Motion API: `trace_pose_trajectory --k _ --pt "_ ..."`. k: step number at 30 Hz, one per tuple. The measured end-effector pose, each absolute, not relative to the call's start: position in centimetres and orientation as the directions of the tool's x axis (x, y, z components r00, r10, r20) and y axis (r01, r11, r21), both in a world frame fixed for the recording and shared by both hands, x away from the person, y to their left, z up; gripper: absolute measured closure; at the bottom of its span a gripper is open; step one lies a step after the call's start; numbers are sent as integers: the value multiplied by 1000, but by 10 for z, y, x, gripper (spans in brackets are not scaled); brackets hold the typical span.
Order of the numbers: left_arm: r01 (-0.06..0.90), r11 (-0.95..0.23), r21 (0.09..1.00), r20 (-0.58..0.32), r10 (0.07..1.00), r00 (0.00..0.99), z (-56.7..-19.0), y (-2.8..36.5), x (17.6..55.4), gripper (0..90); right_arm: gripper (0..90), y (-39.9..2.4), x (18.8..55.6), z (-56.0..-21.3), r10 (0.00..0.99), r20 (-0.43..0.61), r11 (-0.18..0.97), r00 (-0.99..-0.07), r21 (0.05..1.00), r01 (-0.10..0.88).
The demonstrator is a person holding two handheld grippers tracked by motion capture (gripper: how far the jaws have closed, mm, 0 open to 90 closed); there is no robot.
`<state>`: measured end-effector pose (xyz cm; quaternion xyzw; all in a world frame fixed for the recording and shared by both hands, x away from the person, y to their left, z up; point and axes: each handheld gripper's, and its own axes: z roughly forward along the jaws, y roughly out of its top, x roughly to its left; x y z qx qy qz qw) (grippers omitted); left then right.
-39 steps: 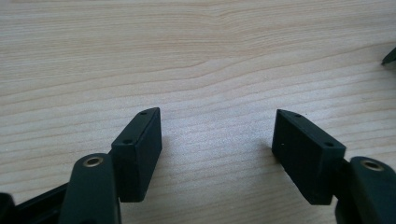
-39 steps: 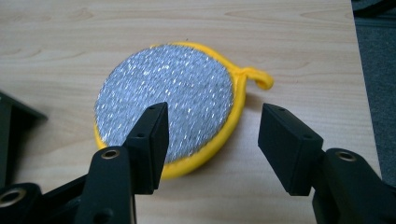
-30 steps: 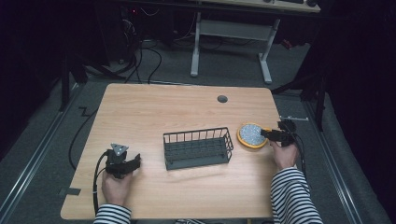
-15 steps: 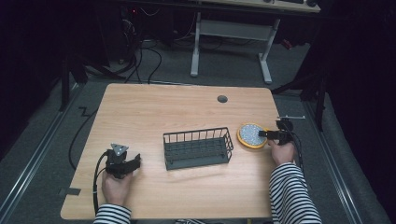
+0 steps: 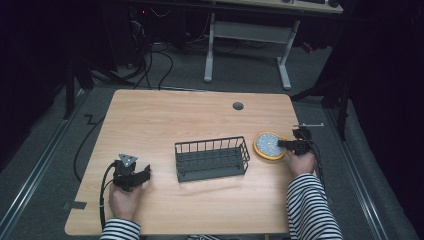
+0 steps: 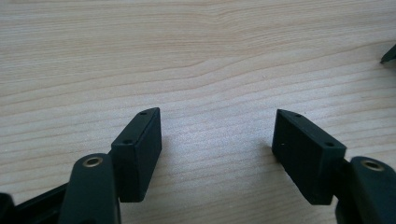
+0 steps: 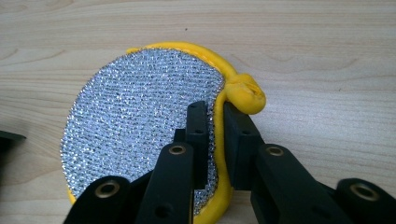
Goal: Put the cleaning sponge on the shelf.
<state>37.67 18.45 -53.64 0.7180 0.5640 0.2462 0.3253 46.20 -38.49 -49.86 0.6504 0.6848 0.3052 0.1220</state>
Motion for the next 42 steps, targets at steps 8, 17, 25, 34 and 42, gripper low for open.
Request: trace_pose_trajectory --k 8,17,25,34,42 --pt "650 -152 745 -15 970 244 -536 185 377 334 824 -383 454 -486 953 248 -15 -177 619 785" --pt "650 -154 744 -14 969 246 -536 185 377 332 826 -386 435 -460 946 200 55 -255 676 734" --pt "650 -155 744 -14 969 247 -536 185 377 329 825 -381 420 -436 928 164 126 -333 705 698" --pt "650 -157 744 -14 968 249 -536 184 377 327 825 -371 409 -406 903 141 171 -407 749 640" --pt "650 -158 743 -14 968 250 -536 184 377 326 825 -359 406 -380 870 159 177 -467 783 596"
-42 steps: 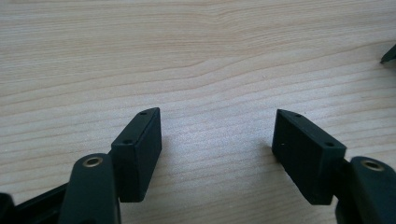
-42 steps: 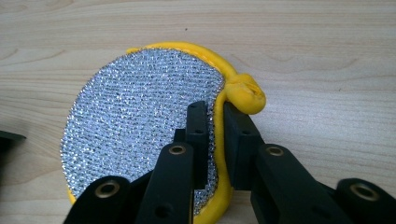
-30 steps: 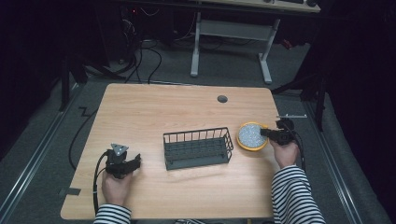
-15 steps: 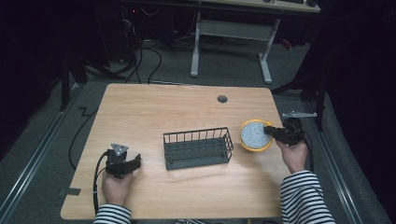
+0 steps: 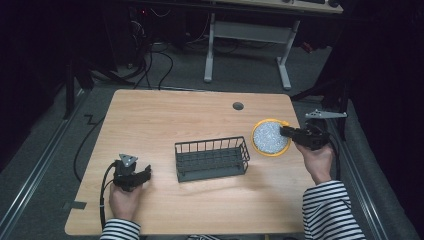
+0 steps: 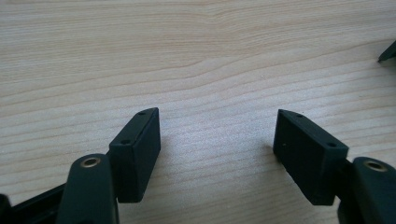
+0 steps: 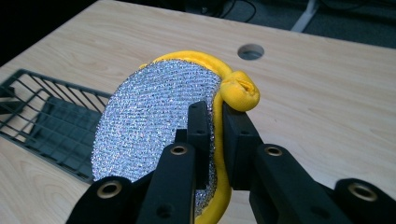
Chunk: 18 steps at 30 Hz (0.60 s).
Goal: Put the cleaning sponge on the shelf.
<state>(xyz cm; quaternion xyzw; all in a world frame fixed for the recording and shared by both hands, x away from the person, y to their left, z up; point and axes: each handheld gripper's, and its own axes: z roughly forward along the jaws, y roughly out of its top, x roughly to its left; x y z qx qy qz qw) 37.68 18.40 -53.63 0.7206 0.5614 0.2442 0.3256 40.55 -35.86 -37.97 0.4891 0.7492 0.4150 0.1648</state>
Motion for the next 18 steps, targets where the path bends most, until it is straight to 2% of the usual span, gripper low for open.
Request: trace_pose_trajectory --k 18 --pt "650 -158 743 -14 968 251 -536 184 377 321 824 -306 411 -358 791 143 254 -595 807 532"
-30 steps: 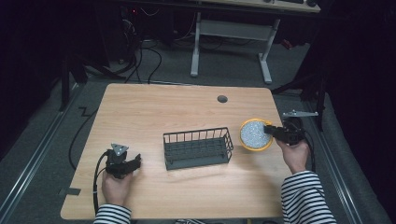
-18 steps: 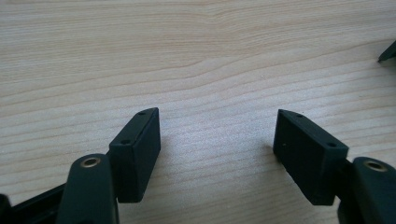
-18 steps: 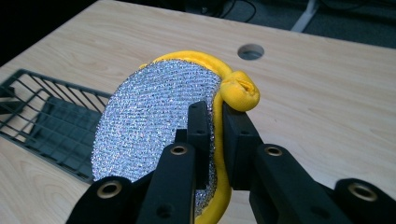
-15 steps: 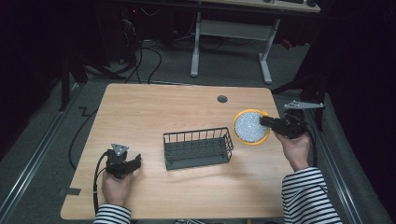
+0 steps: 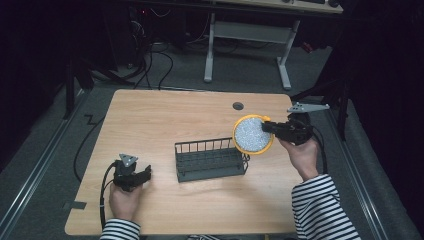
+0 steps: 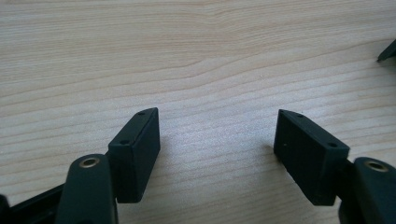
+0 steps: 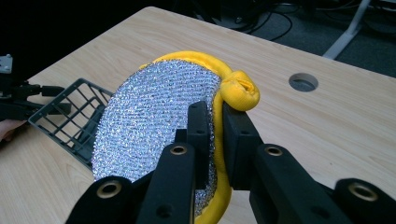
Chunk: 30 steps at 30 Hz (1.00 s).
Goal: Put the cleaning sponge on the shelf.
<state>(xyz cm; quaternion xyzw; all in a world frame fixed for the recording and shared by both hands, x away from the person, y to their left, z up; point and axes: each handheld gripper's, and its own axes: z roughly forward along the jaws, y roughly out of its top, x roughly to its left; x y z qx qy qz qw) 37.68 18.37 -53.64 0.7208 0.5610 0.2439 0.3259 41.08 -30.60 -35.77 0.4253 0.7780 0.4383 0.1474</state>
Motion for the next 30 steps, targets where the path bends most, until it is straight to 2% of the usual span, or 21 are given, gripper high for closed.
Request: trace_pose_trajectory --k 10,19,30 --pt "649 -159 744 -14 967 253 -536 184 377 319 823 -276 419 -357 759 131 297 -638 803 517" --pt "649 -160 744 -14 967 254 -536 184 377 318 821 -255 432 -372 743 143 319 -654 783 534" --pt "649 -161 743 -13 967 254 -536 183 377 316 818 -240 439 -387 742 111 364 -661 762 536"
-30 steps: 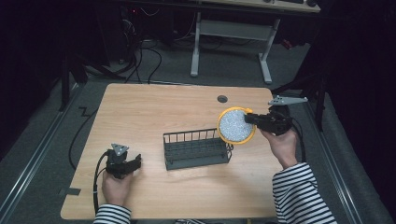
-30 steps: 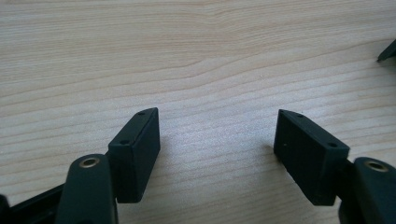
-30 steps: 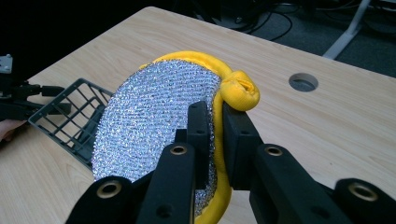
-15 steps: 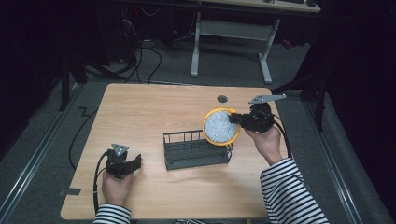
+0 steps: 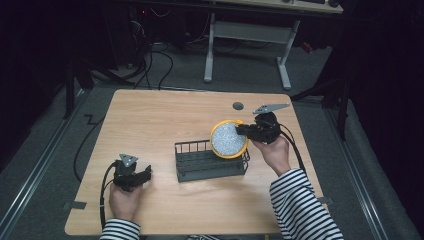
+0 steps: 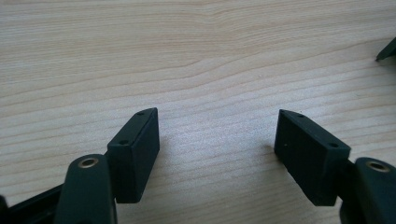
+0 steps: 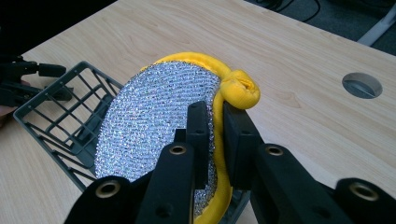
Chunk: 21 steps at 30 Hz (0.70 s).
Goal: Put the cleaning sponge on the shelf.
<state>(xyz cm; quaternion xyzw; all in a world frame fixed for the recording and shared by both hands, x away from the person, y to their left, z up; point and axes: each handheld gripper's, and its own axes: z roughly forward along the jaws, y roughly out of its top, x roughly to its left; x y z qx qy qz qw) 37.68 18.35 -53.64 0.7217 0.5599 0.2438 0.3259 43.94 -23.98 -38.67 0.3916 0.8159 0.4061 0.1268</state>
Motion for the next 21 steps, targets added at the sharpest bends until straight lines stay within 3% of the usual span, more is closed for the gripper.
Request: trace_pose_trajectory --k 21 --pt "650 -159 743 -13 968 251 -536 183 377 313 804 -239 439 -401 729 95 398 -677 746 534"
